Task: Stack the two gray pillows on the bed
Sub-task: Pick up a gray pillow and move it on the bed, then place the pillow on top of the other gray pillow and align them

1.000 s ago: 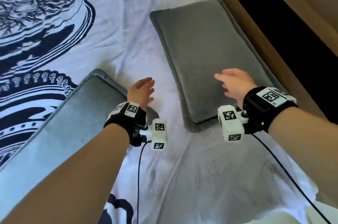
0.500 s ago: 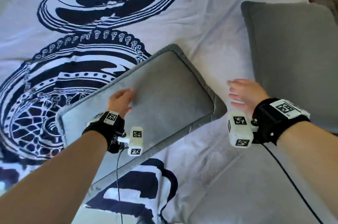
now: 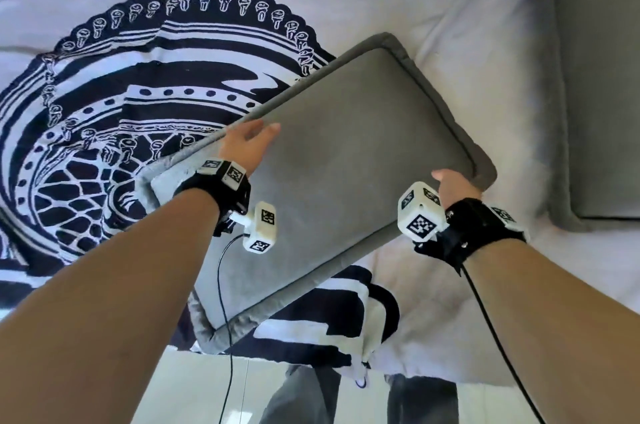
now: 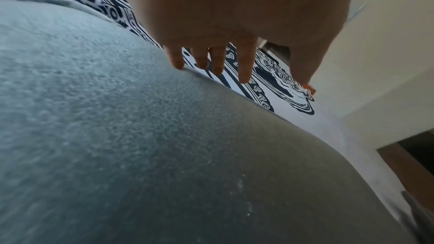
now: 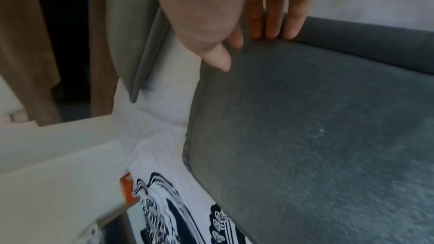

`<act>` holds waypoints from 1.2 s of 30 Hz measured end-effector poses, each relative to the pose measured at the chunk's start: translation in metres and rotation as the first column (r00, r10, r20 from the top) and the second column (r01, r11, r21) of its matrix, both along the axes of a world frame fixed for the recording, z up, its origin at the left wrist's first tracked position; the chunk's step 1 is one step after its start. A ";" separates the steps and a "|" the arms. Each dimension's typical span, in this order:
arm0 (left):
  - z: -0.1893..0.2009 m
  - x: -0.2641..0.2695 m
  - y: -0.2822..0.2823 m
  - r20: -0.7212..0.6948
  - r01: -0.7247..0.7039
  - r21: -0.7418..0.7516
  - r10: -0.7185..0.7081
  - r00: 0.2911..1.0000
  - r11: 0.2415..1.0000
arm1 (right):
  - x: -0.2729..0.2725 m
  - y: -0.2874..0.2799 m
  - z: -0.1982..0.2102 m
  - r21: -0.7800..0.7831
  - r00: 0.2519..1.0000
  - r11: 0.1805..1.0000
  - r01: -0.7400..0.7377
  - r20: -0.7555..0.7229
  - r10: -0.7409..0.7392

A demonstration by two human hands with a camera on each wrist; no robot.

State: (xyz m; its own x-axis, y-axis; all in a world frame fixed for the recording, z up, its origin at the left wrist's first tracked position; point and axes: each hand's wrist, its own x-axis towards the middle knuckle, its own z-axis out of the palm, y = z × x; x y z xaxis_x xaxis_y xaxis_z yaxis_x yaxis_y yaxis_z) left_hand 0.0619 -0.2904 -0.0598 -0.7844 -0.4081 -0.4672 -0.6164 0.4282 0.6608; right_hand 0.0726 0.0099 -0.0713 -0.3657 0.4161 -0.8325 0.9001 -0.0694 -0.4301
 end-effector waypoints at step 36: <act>-0.061 0.003 0.050 0.395 0.026 0.370 -0.183 0.900 0.929 | 0.022 0.068 0.024 0.012 0.985 0.998 0.062 -0.161 -0.060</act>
